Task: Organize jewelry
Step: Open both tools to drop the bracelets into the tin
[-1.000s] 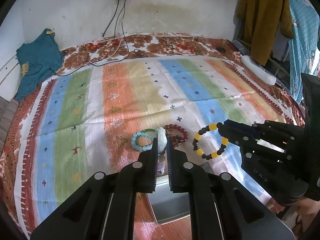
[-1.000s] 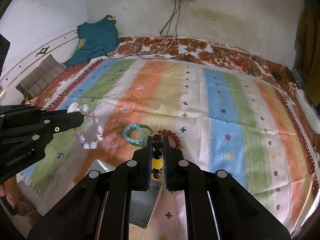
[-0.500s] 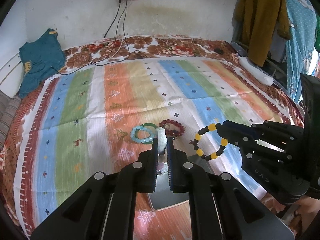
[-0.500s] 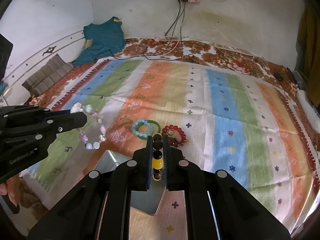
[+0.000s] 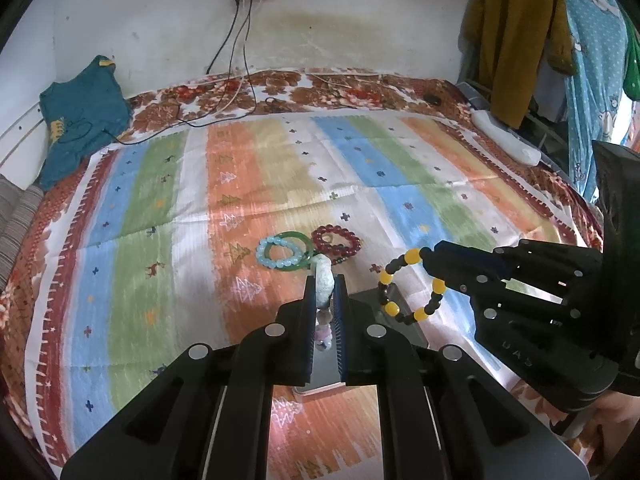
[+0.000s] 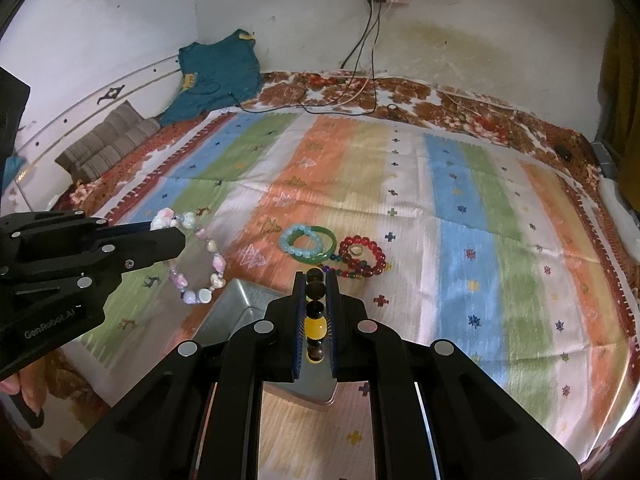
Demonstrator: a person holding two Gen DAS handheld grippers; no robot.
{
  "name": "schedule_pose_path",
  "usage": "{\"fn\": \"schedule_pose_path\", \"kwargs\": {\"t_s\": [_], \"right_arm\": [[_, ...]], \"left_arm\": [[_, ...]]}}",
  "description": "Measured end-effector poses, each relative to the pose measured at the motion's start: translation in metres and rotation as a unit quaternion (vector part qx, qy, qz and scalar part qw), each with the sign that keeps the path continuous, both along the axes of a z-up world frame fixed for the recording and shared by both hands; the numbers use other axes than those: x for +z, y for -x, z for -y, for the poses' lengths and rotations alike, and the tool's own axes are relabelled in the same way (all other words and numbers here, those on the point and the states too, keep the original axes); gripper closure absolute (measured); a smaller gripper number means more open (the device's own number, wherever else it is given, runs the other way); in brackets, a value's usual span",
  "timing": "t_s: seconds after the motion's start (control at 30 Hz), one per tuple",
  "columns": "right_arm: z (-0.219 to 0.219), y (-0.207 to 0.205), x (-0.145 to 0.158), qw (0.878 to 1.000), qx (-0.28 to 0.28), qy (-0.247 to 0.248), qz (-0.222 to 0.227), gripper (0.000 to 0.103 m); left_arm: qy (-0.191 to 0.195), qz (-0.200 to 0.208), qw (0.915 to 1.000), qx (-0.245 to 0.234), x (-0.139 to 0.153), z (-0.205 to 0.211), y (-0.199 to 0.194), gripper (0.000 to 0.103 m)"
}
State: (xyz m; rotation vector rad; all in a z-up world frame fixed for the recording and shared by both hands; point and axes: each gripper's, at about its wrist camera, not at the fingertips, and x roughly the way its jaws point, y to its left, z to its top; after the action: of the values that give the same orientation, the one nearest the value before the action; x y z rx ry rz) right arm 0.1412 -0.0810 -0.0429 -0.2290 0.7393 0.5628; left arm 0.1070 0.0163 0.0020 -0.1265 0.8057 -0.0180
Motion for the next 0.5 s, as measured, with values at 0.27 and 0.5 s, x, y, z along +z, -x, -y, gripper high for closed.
{"fn": "schedule_pose_path", "kwargs": {"t_s": [0.27, 0.5], "right_arm": [[0.015, -0.016, -0.010, 0.998, -0.059, 0.024, -0.021, 0.072], [0.020, -0.022, -0.011, 0.997, -0.065, 0.019, -0.029, 0.062]], "left_arm": [[-0.020, -0.022, 0.9990, 0.033, -0.009, -0.010, -0.004, 0.072], [-0.017, -0.025, 0.9988, 0.039, -0.009, -0.013, -0.004, 0.066]]}}
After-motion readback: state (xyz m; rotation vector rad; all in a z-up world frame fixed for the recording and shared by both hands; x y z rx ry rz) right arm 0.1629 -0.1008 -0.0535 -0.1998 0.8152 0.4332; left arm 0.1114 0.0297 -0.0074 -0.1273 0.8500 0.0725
